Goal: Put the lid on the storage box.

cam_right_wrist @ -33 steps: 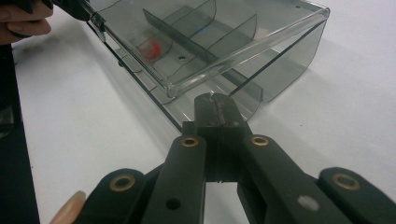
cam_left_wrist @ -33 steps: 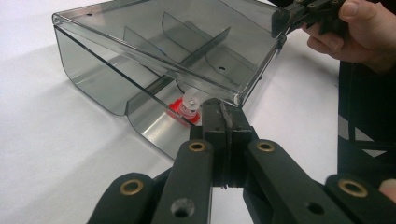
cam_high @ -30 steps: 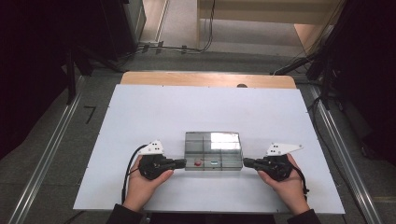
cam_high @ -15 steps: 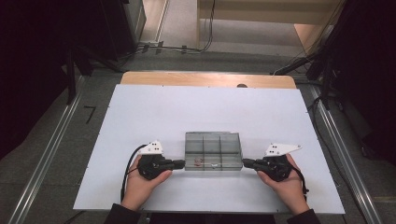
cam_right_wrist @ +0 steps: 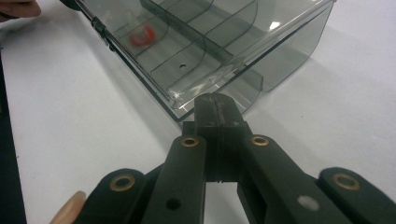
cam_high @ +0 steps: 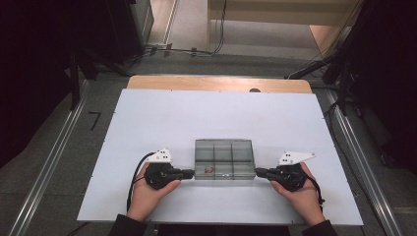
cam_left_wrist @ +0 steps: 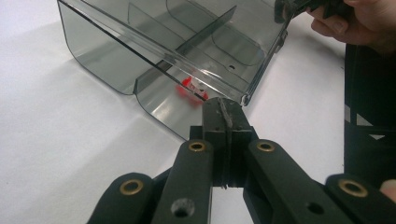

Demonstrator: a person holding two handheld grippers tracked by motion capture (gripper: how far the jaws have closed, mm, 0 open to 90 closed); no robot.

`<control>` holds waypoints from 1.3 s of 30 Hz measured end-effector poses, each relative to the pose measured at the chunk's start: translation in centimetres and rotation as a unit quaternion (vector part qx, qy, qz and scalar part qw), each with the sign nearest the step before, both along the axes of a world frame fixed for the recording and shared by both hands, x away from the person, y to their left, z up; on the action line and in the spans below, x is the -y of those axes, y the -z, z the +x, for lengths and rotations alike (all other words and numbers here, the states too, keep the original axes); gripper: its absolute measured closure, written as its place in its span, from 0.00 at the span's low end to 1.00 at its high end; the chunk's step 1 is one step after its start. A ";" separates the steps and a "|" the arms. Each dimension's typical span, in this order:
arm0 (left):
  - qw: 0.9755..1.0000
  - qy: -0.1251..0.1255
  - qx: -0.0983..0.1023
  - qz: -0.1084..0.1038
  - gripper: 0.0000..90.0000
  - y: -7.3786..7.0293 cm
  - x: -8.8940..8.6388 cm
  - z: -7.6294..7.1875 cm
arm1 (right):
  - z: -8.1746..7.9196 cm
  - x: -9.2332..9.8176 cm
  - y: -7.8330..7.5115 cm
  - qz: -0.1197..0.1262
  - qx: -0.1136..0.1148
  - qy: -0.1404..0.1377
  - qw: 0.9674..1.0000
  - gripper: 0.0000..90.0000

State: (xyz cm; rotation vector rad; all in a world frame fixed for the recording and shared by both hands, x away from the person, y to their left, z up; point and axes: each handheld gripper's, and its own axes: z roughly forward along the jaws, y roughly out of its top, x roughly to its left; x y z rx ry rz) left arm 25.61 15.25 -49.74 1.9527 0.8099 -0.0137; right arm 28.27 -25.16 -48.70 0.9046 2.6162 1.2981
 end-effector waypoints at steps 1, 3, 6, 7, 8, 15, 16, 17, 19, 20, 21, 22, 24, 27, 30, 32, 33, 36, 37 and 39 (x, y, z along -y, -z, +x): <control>1.000 0.000 -0.001 0.000 1.00 0.0 0.0 0.0 | 0.0 0.0 0.0 0.000 0.000 0.000 1.000 0.98; 1.000 0.001 -0.001 0.001 1.00 0.0 0.0 0.0 | 0.0 0.0 0.0 -0.001 0.000 -0.001 1.000 0.98; 1.000 0.000 -0.003 0.002 1.00 0.1 -0.1 0.0 | 0.0 0.0 0.1 -0.003 -0.003 -0.001 1.000 0.98; 1.000 0.000 -0.003 0.001 1.00 0.1 -0.1 0.0 | 0.1 0.1 0.1 -0.003 -0.003 -0.001 1.000 0.98; 1.000 0.000 -0.003 0.001 1.00 0.1 -0.1 0.0 | 0.1 0.1 0.1 -0.002 -0.003 -0.001 1.000 0.98; 1.000 0.001 0.002 -0.003 1.00 -0.1 -0.6 0.0 | 0.1 0.2 0.1 -0.005 0.002 0.007 1.000 0.95; 1.000 -0.002 0.002 -0.004 0.99 -0.1 -0.8 0.0 | 0.1 0.3 0.0 -0.003 0.002 0.009 1.000 0.95; 1.000 -0.006 0.004 -0.005 0.97 -0.1 -0.9 0.0 | 0.2 0.5 -0.1 -0.002 0.003 0.011 1.000 0.94; 1.000 -0.009 0.007 -0.012 0.94 -0.2 -1.2 -0.1 | 0.2 0.7 -0.2 0.003 0.006 0.015 1.000 0.90; 1.000 -0.011 0.009 -0.016 0.92 -0.3 -1.3 -0.1 | 0.2 0.8 -0.3 0.004 0.009 0.019 1.000 0.88; 1.000 -0.012 0.012 -0.024 0.89 -0.4 -1.4 -0.1 | 0.2 0.9 -0.4 0.007 0.011 0.022 1.000 0.85; 0.999 -0.015 0.018 -0.029 0.86 -0.5 -1.5 -0.2 | 0.2 1.0 -0.6 0.012 0.013 0.024 1.000 0.82; 0.999 -0.028 0.034 -0.032 0.73 -0.7 -1.6 -0.3 | 0.1 1.2 -0.9 0.016 0.020 0.031 0.999 0.77; 0.997 -0.038 0.051 -0.034 0.57 -1.1 -1.6 -0.5 | 0.1 1.5 -1.4 0.028 0.025 0.032 0.999 0.66; 0.996 -0.048 0.063 -0.042 0.44 -1.4 -1.7 -0.6 | 0.0 1.6 -1.8 0.034 0.033 0.034 0.998 0.54; 0.995 -0.056 0.071 -0.051 0.38 -1.6 -1.8 -0.7 | -0.1 1.6 -2.0 0.035 0.040 0.036 0.998 0.46; 0.994 -0.060 0.073 -0.054 0.35 -1.7 -1.9 -0.8 | -0.1 1.6 -2.2 0.037 0.042 0.038 0.998 0.41; 0.993 -0.072 0.078 -0.057 0.22 -1.9 -2.2 -0.8 | -0.2 1.8 -2.5 0.040 0.052 0.044 0.997 0.31; 0.992 -0.072 0.080 -0.059 0.20 -1.9 -2.3 -0.8 | -0.2 1.9 -2.6 0.041 0.055 0.048 0.996 0.28; 0.992 -0.075 0.082 -0.060 0.15 -2.0 -2.5 -1.0 | -0.2 2.1 -2.7 0.046 0.057 0.050 0.996 0.23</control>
